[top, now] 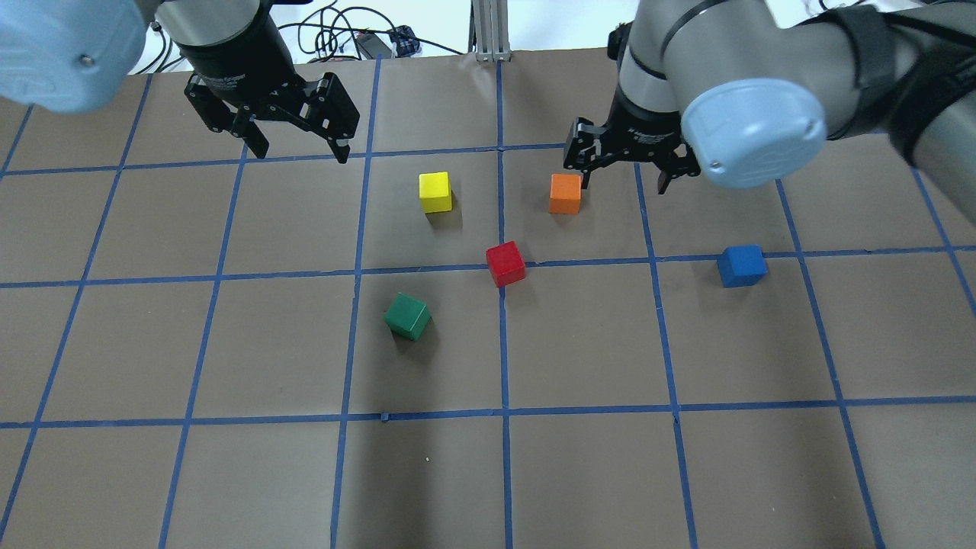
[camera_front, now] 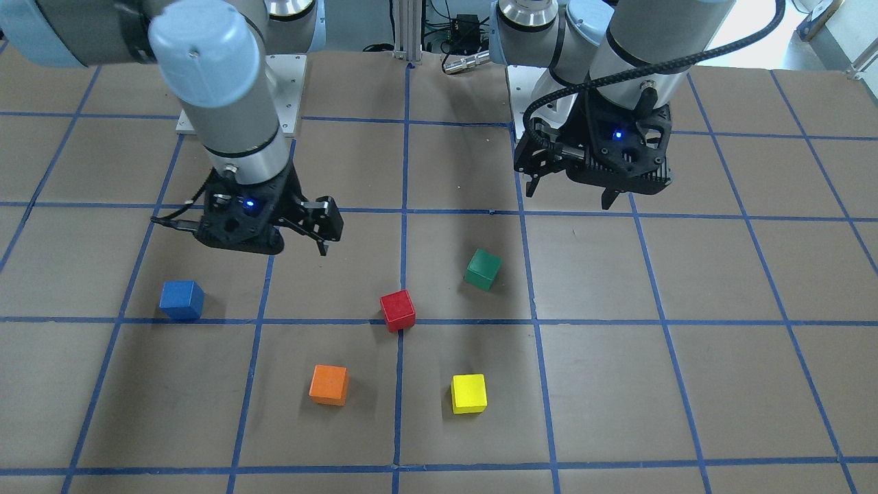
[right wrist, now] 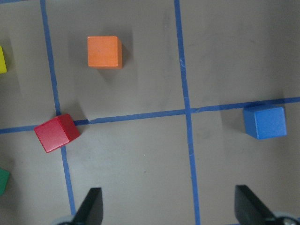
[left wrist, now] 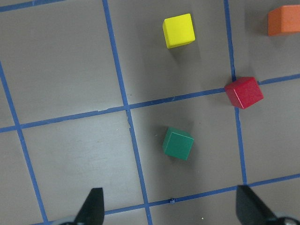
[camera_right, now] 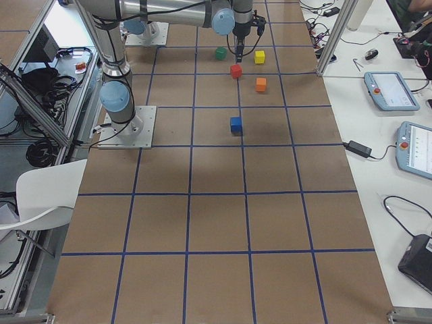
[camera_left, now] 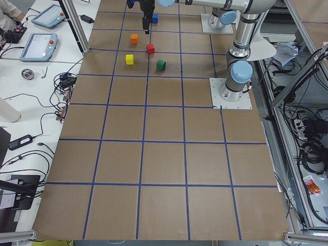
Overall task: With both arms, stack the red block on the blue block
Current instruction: 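Lower the right gripper over the red cube and close on it, then lift the red cube with the right gripper and carry it over the blue cube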
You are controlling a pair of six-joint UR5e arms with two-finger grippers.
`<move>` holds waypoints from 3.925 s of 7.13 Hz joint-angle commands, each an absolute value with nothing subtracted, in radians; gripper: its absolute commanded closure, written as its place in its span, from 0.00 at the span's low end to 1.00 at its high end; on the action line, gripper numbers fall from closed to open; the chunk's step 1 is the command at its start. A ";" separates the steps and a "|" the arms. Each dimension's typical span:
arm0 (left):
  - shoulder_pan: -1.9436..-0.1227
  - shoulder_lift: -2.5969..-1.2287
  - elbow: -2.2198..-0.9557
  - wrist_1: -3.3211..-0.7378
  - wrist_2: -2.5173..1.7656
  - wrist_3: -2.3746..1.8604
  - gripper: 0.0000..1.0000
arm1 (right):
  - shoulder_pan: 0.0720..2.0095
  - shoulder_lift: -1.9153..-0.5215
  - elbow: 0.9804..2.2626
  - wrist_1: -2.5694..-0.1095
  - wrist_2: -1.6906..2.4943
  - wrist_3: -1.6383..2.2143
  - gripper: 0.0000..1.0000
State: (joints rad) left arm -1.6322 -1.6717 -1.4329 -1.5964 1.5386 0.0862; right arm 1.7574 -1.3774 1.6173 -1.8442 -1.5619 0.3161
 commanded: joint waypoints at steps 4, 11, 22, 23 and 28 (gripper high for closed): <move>-1.628 -1.658 -1.456 -1.580 1.545 0.074 0.00 | 1.916 -1.156 1.620 -2.073 -1.565 0.342 0.00; -1.629 -1.649 -1.479 -1.572 1.540 0.074 0.00 | 1.940 -1.034 1.620 -2.128 -1.552 0.218 0.00; -1.634 -1.651 -1.480 -1.566 1.539 0.074 0.00 | 1.685 -1.374 1.634 -1.706 -1.560 0.145 1.00; -1.632 -1.651 -1.480 -1.565 1.539 0.074 0.00 | 1.646 -1.414 1.669 -1.709 -1.562 0.073 1.00; -1.632 -1.651 -1.479 -1.565 1.537 0.077 0.00 | 1.363 -1.463 1.947 -1.991 -1.565 -0.344 1.00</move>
State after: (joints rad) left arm -1.6322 -1.6506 -1.4789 -1.5646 1.5371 0.0764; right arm 1.4354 -1.4645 1.8567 -1.8627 -1.5699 -0.2062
